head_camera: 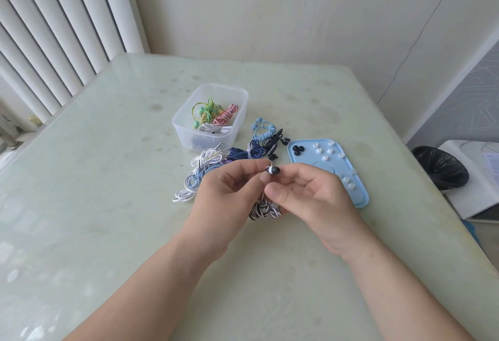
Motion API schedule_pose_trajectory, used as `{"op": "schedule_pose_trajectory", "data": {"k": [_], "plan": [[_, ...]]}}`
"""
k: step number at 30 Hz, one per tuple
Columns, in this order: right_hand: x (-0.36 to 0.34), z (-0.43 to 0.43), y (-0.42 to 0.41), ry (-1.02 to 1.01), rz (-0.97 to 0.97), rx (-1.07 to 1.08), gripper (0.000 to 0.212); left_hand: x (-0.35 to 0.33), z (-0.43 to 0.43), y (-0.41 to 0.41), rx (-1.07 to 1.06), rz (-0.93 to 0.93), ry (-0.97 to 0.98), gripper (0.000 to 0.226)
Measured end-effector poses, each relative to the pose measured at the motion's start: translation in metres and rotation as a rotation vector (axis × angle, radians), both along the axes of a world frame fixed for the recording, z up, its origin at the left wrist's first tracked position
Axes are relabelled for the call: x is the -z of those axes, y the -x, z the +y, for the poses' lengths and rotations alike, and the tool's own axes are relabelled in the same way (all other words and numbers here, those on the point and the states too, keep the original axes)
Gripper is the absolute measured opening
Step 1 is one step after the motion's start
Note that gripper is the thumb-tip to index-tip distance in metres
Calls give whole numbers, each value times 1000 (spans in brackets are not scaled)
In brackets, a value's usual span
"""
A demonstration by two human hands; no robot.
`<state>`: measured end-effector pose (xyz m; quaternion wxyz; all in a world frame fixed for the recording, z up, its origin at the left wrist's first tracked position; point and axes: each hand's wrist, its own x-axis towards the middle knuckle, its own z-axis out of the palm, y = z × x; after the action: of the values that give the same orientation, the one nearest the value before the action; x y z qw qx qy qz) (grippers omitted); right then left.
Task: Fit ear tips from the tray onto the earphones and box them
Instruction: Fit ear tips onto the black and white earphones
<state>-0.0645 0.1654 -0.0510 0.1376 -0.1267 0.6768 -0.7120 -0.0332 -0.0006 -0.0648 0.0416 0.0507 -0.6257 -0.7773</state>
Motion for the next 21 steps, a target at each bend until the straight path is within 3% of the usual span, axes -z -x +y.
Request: {"op": "schedule_pose_trajectory", "data": {"k": [4,8,10,13,18,21], "plan": [[5,-4,0,-57,-20,85,28,-4,0,-1,49,-55,53,27],[7,-4,1,-104,-78,157,31,-11,-10,0,213,-120,-165,56],[9,-6,0,-86,-90,180,30,-14,-12,-2,286,-88,-50,65],[9,-9,-1,-59,-93,207,29,-16,-9,-6,262,-63,152,53],[4,-7,1,41,-103,302,26,-14,-4,-7,38,-52,468,31],[0,-5,2,73,-109,329,23,-14,-2,-7,32,-76,473,11]]}}
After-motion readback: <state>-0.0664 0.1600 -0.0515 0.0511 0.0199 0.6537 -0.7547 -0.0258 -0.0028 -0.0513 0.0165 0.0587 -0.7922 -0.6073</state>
